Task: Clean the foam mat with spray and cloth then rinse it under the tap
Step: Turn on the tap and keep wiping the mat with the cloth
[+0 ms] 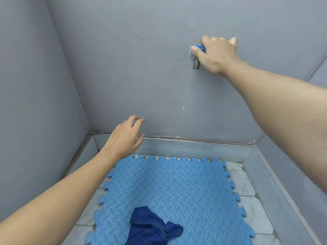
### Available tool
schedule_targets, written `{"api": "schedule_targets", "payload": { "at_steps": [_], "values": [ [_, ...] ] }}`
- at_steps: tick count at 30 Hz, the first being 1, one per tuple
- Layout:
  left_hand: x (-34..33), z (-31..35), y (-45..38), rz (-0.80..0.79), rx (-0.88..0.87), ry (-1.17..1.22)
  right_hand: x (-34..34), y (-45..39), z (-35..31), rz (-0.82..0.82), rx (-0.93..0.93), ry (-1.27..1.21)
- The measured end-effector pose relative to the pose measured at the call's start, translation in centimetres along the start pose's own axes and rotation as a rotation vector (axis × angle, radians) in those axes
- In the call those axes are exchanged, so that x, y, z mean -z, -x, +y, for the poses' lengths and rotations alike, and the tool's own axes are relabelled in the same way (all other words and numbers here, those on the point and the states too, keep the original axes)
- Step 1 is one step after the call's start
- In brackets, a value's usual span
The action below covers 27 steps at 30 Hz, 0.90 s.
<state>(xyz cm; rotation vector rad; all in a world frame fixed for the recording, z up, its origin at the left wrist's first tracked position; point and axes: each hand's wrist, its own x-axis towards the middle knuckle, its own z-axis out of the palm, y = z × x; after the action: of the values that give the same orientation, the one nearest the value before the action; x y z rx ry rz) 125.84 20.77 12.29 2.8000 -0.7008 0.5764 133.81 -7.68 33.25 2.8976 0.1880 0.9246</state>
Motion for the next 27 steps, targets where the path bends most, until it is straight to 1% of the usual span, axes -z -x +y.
{"api": "schedule_targets", "payload": {
  "at_steps": [4, 6, 7, 9, 10, 11, 12, 13, 14, 15, 16, 18, 19, 20, 21, 23, 25, 27],
  "values": [
    [-2.2, -0.2, 0.9, 0.018, 0.022, 0.031, -0.7, 0.2, -0.1, 0.077, -0.029, -0.027],
    [-3.1, 0.1, 1.4, 0.036, 0.061, 0.069, -0.5, 0.6, -0.6, 0.068, -0.058, -0.055],
    [-3.6, 0.6, 2.1, 0.039, 0.088, 0.101, -0.2, 0.8, -0.9, 0.050, -0.079, -0.110],
    [-5.0, 2.4, 4.8, 0.013, 0.144, 0.180, 0.5, 2.3, -1.6, 0.027, -0.139, -0.298],
    [-6.0, 3.5, 6.9, -0.026, 0.160, 0.221, 0.5, 3.9, -1.9, 0.044, -0.156, -0.417],
    [-7.0, 4.8, 9.4, -0.090, 0.168, 0.257, -0.4, 6.2, -2.1, 0.113, -0.149, -0.515],
    [-8.0, 6.0, 12.3, -0.180, 0.165, 0.286, -1.7, 9.8, -2.3, 0.189, -0.141, -0.578],
    [-9.0, 7.1, 15.2, -0.275, 0.148, 0.310, -3.7, 14.6, -2.4, 0.211, -0.137, -0.623],
    [-10.2, 7.9, 18.1, -0.368, 0.126, 0.323, -6.2, 20.3, -2.4, 0.141, -0.150, -0.630],
    [-11.7, 8.6, 20.7, -0.453, 0.103, 0.325, -9.3, 26.5, -1.8, -0.005, -0.184, -0.572],
    [-13.1, 9.1, 23.1, -0.510, 0.074, 0.317, -12.0, 33.0, -1.3, -0.210, -0.234, -0.462],
    [-16.1, 9.2, 26.5, -0.519, -0.007, 0.263, -16.8, 44.3, -0.2, -0.625, -0.331, -0.237],
    [-17.2, 8.9, 27.3, -0.503, -0.010, 0.247, -18.5, 48.5, 0.1, -0.740, -0.374, -0.190],
    [-18.1, 8.3, 27.6, -0.488, 0.012, 0.238, -19.7, 51.6, -0.1, -0.778, -0.408, -0.169],
    [-18.8, 7.6, 27.3, -0.458, 0.050, 0.232, -20.2, 53.5, -0.5, -0.761, -0.436, -0.161],
    [-20.0, 5.9, 25.4, -0.378, 0.181, 0.245, -20.4, 54.5, -1.4, -0.708, -0.464, -0.154],
    [-21.2, 3.8, 23.0, -0.312, 0.351, 0.199, -20.3, 54.6, -1.6, -0.685, -0.446, -0.155],
    [-22.7, 1.8, 19.8, -0.211, 0.569, 0.088, -20.4, 54.6, -1.5, -0.665, -0.454, -0.162]
  ]
}}
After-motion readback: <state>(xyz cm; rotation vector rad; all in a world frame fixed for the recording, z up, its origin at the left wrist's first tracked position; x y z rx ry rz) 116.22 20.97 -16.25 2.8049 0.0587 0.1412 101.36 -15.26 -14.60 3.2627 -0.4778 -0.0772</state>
